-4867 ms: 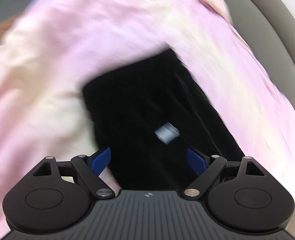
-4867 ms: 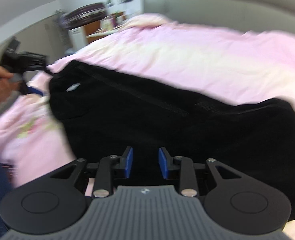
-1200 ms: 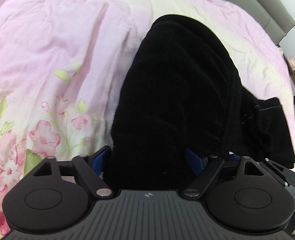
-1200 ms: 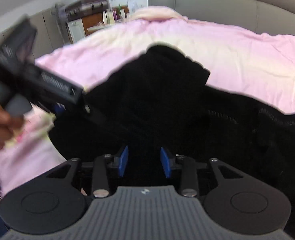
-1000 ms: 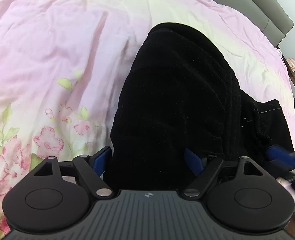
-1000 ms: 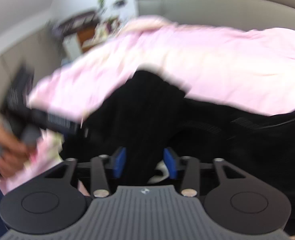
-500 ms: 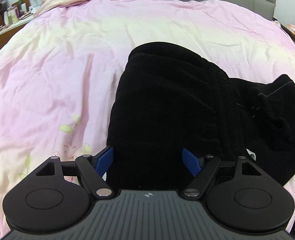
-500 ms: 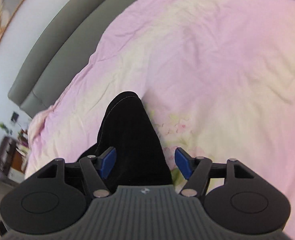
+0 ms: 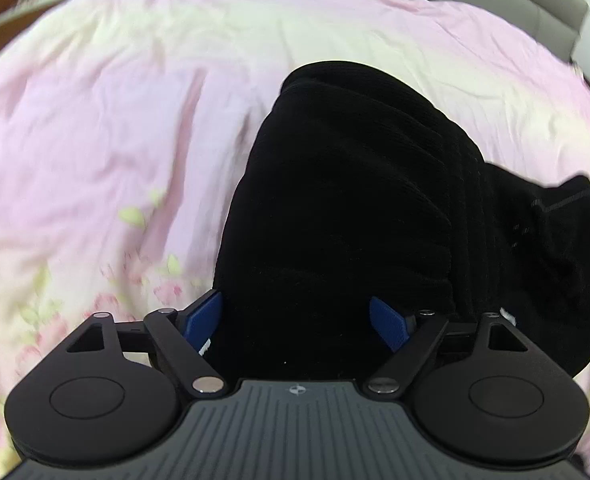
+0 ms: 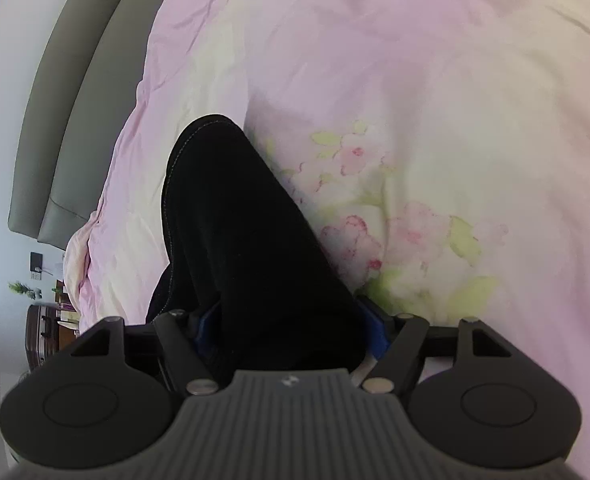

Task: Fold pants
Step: 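Grasp the leg end with the right gripper and lift it while the left gripper holds the fold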

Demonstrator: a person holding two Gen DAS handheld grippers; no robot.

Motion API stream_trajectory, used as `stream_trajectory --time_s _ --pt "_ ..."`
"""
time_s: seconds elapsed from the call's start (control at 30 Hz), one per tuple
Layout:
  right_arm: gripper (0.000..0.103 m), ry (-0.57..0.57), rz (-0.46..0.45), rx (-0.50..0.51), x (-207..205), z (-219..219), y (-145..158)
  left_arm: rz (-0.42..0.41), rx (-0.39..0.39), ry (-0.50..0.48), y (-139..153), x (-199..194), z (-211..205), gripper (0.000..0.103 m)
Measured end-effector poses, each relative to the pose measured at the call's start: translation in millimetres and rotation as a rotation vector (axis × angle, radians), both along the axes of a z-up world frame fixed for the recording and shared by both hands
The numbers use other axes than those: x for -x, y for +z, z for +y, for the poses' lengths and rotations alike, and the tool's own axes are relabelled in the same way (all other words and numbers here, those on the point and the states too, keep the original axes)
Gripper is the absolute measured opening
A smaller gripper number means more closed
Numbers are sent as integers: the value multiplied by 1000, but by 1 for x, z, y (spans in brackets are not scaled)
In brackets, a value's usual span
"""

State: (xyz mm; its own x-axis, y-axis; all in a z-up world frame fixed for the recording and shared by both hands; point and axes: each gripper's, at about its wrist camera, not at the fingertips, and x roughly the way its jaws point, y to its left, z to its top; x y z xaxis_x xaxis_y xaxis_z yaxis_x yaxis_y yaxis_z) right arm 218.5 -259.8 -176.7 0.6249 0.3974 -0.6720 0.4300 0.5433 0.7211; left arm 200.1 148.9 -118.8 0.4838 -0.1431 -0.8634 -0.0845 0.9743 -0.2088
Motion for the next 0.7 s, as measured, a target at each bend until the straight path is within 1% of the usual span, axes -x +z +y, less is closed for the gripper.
stream_trajectory --time_s 0.03,0.07,0.1,0.13,0.2,0.3,0.37,0.4,0.43,0.5,0.53,0.6,0.63,0.67,0.7 --pt "55 18 -6 26 -2 3 2 10 38 21 -4 0 6 97" --pt "42 36 -20 57 -1 5 5 25 72 39 -9 0 12 98" --pt "32 46 -41 70 0 6 9 43 106 54 -13 -1 16 98" --pt "28 45 -70 70 3 7 11 51 134 72 -16 -2 20 98" --pt "23 52 -153 94 9 11 27 56 162 87 -18 -3 25 98" --pt "22 82 -294 152 20 27 57 59 191 108 -15 -2 31 96" --pt "22 98 -332 205 27 39 68 62 209 123 -15 0 36 95" --pt "22 99 -327 216 29 43 68 63 221 133 -15 1 38 94" --pt "23 92 -302 217 30 45 65 66 235 146 -15 1 41 94" --pt "22 41 -215 199 29 40 51 74 266 178 -18 1 47 94" --pt "22 -1 -163 170 27 33 42 80 282 193 -20 2 49 94" --pt "22 -80 -114 70 29 19 30 101 304 214 -25 4 57 94" --pt "22 -103 -116 47 32 17 32 111 320 221 -27 5 60 93" --pt "22 -97 -141 82 33 23 40 112 329 224 -27 6 62 92" --pt "22 -75 -181 144 33 34 53 112 333 222 -27 6 62 90"
